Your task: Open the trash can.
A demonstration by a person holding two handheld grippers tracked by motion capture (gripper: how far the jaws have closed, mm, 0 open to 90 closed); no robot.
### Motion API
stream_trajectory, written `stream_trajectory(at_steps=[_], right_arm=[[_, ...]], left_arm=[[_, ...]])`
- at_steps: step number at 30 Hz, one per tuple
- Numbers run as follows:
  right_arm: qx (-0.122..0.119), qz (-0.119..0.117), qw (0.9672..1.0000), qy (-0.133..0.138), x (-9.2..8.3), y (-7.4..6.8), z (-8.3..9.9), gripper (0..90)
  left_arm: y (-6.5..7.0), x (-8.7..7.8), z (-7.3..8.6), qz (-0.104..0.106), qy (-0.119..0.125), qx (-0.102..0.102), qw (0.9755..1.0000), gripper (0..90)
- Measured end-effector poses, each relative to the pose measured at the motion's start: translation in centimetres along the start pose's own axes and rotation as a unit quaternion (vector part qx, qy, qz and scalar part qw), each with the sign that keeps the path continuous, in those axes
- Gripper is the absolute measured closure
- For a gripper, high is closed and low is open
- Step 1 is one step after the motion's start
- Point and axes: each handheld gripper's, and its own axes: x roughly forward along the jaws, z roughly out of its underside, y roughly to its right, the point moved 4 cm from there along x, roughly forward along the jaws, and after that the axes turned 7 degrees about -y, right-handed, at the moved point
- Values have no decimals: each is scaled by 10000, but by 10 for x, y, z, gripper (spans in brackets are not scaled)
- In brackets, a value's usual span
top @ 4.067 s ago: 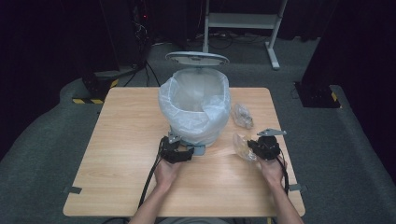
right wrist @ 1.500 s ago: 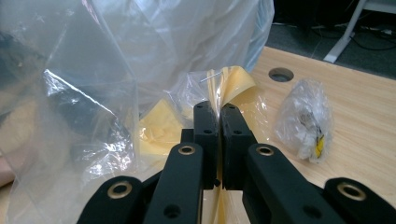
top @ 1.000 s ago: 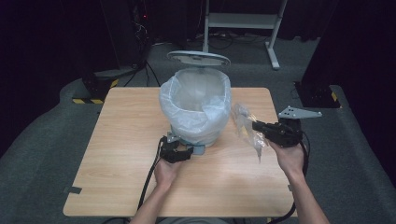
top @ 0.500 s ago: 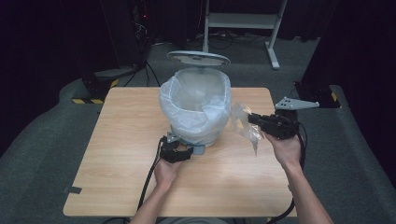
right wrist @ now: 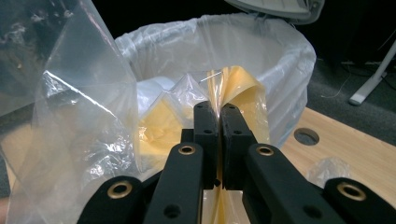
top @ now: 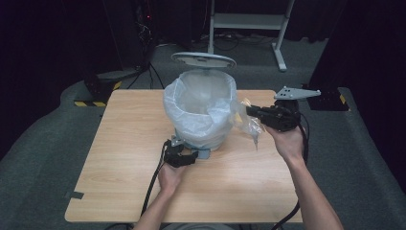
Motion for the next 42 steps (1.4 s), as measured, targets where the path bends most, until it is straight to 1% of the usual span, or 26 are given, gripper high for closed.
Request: stream_trajectory(at_steps=[4,14,20,26,34,38,42], right_arm=[[-38,-35,10000,12,1,-1,-7,873],[-42,-77,10000,47,5,-1,-21,873],[-131,-52,9999,8,10,-2,-32,872],[-178,-83,9998,1,15,-4,-40,873],[-215,-132,9997,-50,26,-8,-51,872],[-259,-94,9995,-144,35,-9,-57,872],[-268,-119,9994,-176,43,-9,-62,872]], left_arm=[[0,0,0,2,-20,22,10000,273],[0,0,0,5,-19,22,10000,273],[0,0,0,14,-21,20,10000,273],[0,0,0,18,-21,14,10000,273],[0,0,0,16,-21,21,10000,274],[0,0,0,18,-19,21,10000,275],[0,0,0,2,-22,23,10000,276]])
